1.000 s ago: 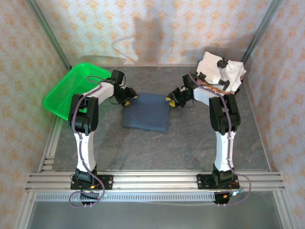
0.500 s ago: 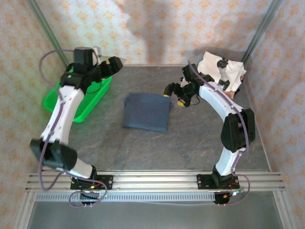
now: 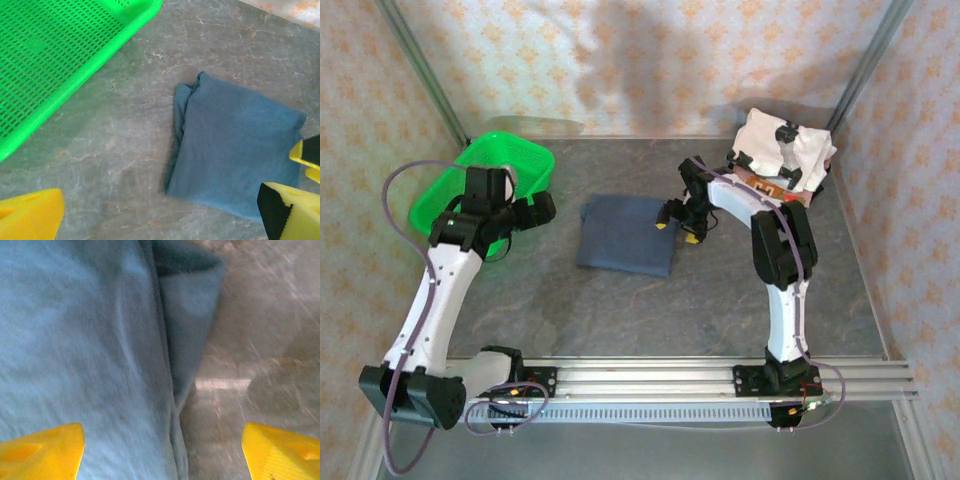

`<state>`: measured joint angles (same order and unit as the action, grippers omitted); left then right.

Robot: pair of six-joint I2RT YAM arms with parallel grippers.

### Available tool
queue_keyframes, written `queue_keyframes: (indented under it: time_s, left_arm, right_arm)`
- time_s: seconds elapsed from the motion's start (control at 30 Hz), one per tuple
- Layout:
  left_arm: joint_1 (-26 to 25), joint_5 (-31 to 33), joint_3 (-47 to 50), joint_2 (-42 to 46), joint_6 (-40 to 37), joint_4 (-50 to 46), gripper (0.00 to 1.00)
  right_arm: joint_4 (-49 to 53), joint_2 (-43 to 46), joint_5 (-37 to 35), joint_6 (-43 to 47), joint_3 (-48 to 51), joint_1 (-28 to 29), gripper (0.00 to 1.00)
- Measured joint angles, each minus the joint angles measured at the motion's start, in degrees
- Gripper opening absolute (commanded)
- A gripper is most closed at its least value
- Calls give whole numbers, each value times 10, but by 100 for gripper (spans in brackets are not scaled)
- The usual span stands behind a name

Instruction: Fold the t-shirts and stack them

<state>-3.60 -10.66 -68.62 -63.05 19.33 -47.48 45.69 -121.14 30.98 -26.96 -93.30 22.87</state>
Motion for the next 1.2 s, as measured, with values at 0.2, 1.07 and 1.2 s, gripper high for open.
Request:
queue_keyframes:
  time_s: [0.2, 1.07, 1.2]
  left_arm:
    - [0, 16, 26, 71, 0, -10, 100]
    - [0, 51, 68, 126, 1, -60, 100]
    - [0, 31, 49, 123, 7, -57, 100]
  right_arm:
    - [5, -63, -5, -3, -78, 16, 73]
    - [263, -193, -282, 102, -499, 57, 0]
    - [285, -186, -345, 139, -531, 46, 0]
